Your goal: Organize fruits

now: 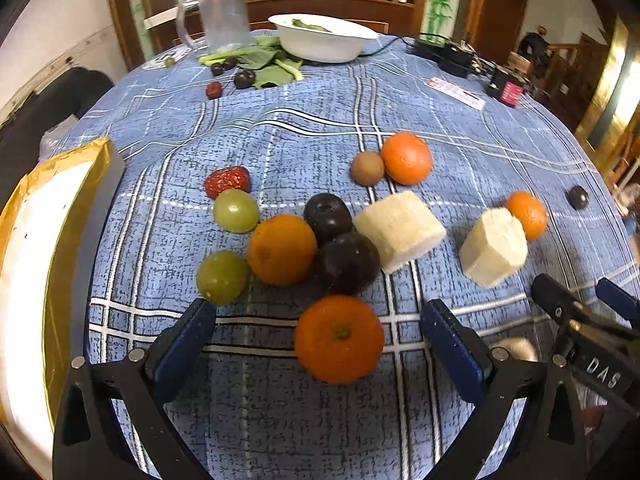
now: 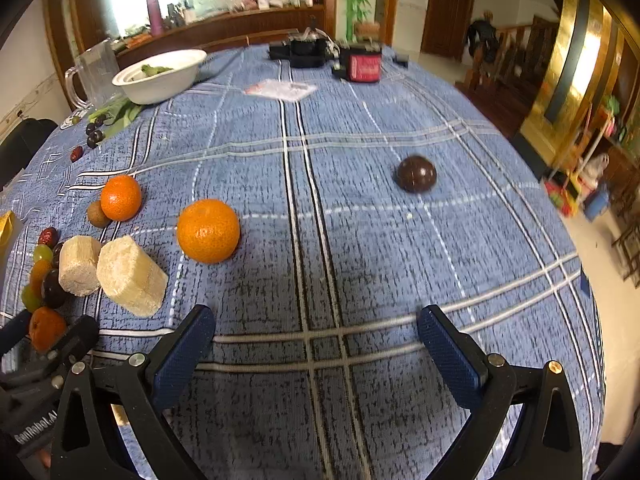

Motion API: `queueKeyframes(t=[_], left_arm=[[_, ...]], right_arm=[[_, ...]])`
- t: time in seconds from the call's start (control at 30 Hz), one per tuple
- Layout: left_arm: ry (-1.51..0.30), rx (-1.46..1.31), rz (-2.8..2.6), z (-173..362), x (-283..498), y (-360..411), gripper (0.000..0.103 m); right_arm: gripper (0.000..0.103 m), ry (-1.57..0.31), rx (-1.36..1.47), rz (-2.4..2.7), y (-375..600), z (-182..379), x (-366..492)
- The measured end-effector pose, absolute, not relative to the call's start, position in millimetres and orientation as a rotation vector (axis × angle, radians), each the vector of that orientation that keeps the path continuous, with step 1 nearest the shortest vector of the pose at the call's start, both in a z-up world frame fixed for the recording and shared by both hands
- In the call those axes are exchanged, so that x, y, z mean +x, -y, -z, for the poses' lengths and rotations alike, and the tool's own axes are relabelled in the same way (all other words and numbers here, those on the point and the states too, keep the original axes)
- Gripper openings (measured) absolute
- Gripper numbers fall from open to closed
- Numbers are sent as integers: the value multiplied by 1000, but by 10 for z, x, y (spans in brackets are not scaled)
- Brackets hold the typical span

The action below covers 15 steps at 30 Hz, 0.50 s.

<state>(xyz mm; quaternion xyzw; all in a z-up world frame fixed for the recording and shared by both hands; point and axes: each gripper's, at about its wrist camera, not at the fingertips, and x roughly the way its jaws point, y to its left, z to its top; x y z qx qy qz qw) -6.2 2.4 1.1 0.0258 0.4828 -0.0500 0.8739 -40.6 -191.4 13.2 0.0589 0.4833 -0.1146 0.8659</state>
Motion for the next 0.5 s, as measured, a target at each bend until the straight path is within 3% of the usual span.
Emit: queueKeyframes(t=[0.23, 0.37, 0.5], left_arm=[[-1038, 13, 155, -151, -342, -171, 103], [-834, -6, 127, -583, -775, -389, 103], [-686, -42, 126, -905, -1156, -636, 103]], right_arm=[[102, -1013, 110, 228, 1856, -124, -485], [102, -1039, 134, 257, 1882, -148, -535], [101, -912, 239, 249, 1881, -436, -893]])
